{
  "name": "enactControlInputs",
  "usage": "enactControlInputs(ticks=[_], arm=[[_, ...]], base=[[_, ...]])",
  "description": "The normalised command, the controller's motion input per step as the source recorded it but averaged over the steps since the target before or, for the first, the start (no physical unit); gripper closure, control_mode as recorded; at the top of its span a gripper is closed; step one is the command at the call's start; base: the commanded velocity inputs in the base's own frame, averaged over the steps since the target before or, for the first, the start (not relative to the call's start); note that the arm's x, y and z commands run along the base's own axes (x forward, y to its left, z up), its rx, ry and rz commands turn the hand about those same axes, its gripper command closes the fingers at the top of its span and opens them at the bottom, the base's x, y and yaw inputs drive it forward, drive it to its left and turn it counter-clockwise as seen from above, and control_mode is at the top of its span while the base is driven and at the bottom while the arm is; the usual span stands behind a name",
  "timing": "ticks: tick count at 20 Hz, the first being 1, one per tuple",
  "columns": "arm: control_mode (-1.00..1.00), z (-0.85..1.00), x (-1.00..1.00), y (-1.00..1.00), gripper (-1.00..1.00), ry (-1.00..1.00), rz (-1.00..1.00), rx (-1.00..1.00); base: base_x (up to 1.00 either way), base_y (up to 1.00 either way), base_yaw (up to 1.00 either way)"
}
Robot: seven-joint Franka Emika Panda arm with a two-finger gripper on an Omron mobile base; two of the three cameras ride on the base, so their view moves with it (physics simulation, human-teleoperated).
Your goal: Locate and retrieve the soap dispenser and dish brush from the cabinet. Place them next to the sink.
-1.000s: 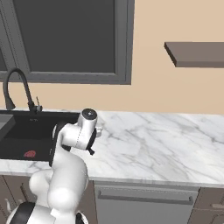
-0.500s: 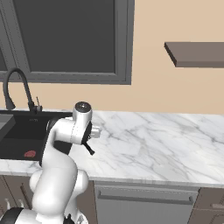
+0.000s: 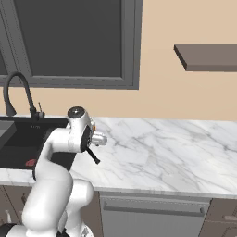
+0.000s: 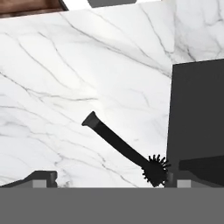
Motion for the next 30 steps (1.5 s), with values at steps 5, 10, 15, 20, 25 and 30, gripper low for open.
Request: enactControlInputs(ticks=[5, 10, 15, 20, 25, 30], arm=[[-1.00, -0.01, -0.06, -0.02, -1.00, 0.00, 0.00, 0.00], [-1.00, 0.32, -0.36, 0.00, -1.00, -0.04, 0.00, 0.00], [-1.00, 0.58, -0.43, 0.02, -1.00, -0.05, 0.00, 0.00], [-1.00, 0.64, -0.37, 0.20, -1.00, -0.11, 0.00, 0.02], [-1.00, 0.42, -0.40, 0.33, -1.00, -0.13, 0.02, 0.00], [-1.00, 0.33, -0.39, 0.46, -1.00, -0.16, 0.03, 0.00]], base=[[0.00, 0.00, 0.00], [0.00, 0.00, 0.00], [0.00, 0.00, 0.00], [0.00, 0.00, 0.00], [0.00, 0.00, 0.00], [0.00, 0.00, 0.00]])
